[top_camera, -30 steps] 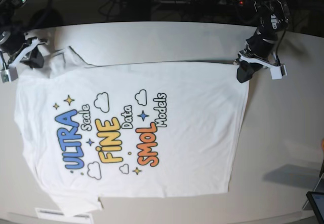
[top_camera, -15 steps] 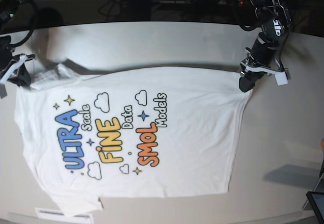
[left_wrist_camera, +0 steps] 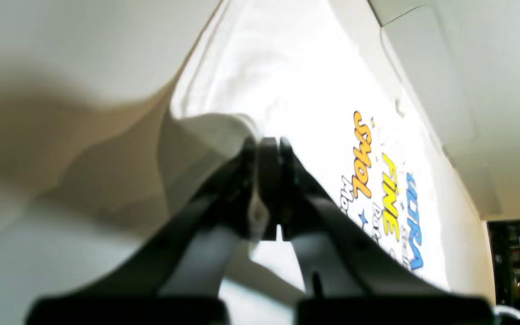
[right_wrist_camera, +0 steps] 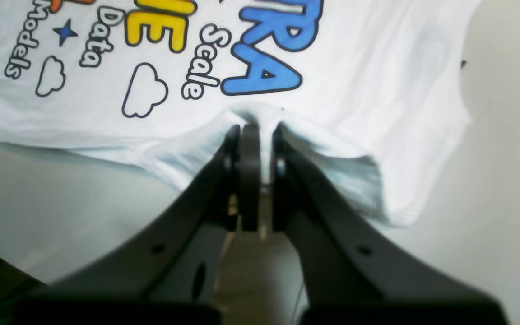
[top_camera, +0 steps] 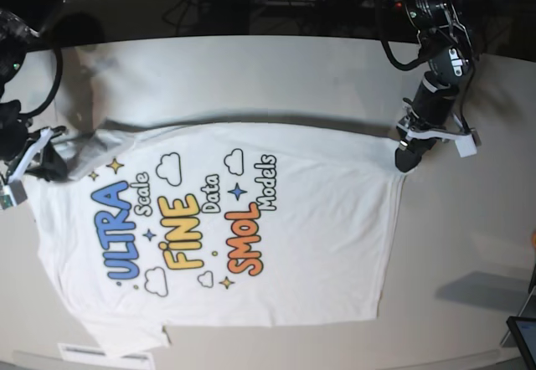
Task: Fold the T-shirt properly
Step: 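Grasp the other shoulder corner with the right gripper and pull it taut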
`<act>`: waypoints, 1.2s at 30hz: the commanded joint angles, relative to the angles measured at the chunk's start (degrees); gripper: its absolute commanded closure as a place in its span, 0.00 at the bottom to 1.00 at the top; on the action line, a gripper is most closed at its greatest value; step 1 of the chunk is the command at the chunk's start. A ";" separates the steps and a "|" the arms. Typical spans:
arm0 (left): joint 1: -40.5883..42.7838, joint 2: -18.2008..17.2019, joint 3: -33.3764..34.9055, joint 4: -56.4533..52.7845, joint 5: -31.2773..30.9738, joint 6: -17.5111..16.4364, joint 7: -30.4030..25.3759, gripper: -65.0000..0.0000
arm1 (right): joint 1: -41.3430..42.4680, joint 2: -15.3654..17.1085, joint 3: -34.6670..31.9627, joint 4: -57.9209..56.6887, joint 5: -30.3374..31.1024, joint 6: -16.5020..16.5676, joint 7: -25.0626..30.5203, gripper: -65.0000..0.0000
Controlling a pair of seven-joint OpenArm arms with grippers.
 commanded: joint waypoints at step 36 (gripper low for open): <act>-18.77 1.63 -5.07 -14.13 -0.62 4.08 -0.92 1.00 | 19.02 8.06 -14.43 -24.39 0.43 0.12 6.37 1.00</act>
